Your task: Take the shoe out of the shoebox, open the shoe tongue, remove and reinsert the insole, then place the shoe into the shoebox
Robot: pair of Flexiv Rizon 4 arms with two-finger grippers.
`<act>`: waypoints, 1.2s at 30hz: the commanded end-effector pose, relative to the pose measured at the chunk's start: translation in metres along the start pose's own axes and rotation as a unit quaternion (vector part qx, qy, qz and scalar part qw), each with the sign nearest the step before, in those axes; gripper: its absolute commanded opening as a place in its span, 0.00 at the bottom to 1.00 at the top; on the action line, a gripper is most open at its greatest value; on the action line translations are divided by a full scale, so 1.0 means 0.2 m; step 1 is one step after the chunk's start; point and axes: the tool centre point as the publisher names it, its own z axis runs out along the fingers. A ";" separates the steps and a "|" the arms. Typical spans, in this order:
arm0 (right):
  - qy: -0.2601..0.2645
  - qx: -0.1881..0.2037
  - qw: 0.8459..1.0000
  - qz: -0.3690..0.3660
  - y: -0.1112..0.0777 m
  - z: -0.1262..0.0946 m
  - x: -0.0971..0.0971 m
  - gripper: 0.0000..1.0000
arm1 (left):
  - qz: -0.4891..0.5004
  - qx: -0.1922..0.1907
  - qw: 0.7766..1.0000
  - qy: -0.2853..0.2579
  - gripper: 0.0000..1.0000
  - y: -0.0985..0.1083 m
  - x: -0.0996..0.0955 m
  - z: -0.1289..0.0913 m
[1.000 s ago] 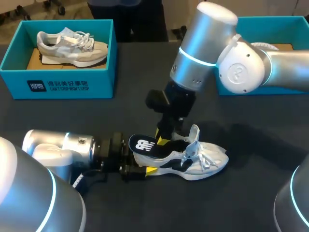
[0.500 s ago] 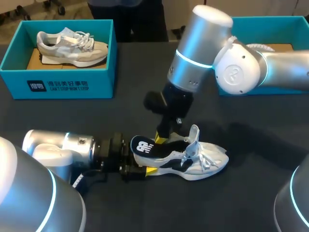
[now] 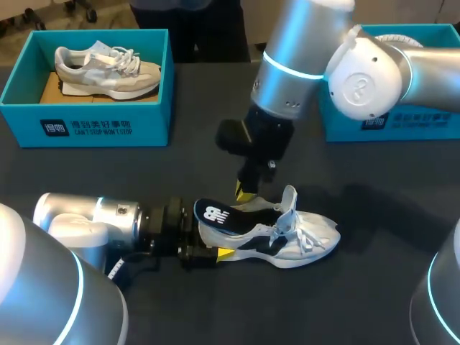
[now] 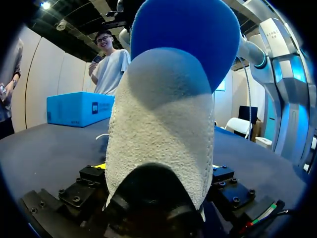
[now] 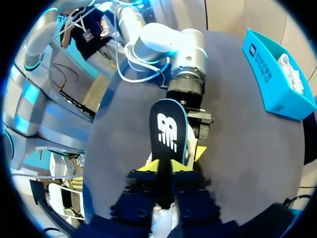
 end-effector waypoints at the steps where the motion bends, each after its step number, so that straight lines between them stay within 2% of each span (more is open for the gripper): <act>1: 0.009 -0.018 1.000 -0.009 0.00 0.11 -0.03 0.36 | 0.000 0.000 1.000 0.000 0.00 0.00 0.00 0.00; 9: 0.038 -0.040 0.998 -0.009 -0.02 0.23 -0.10 0.31 | 0.000 0.000 1.000 0.000 0.00 0.00 0.00 0.00; 17: 0.059 -0.050 0.997 -0.013 -0.02 0.31 -0.10 0.24 | 0.000 0.000 1.000 0.000 0.00 0.00 0.00 0.00; 19: 0.063 -0.053 0.997 -0.014 -0.02 0.32 -0.09 0.18 | 0.000 0.000 1.000 0.000 0.00 0.00 0.00 0.00; 20: 0.065 -0.055 0.996 -0.014 -0.02 0.33 -0.09 0.13 | 0.000 0.000 1.000 0.000 0.00 0.00 0.00 0.00; 21: 0.066 -0.057 0.996 -0.014 -0.02 0.33 -0.09 0.00 | 0.000 0.000 1.000 0.000 0.00 0.00 0.00 0.00; 22: 0.067 -0.058 0.996 -0.015 -0.03 0.33 -0.08 0.00 | 0.000 0.000 1.000 0.000 0.00 0.00 0.00 0.00; 28: 0.065 -0.051 0.996 -0.026 -0.02 0.25 -0.05 0.00 | 0.000 0.000 1.000 0.000 0.00 0.00 0.00 0.00; 36: 0.050 -0.040 0.997 -0.047 -0.02 0.07 -0.06 0.00 | 0.000 0.000 1.000 0.000 0.00 0.00 0.00 0.00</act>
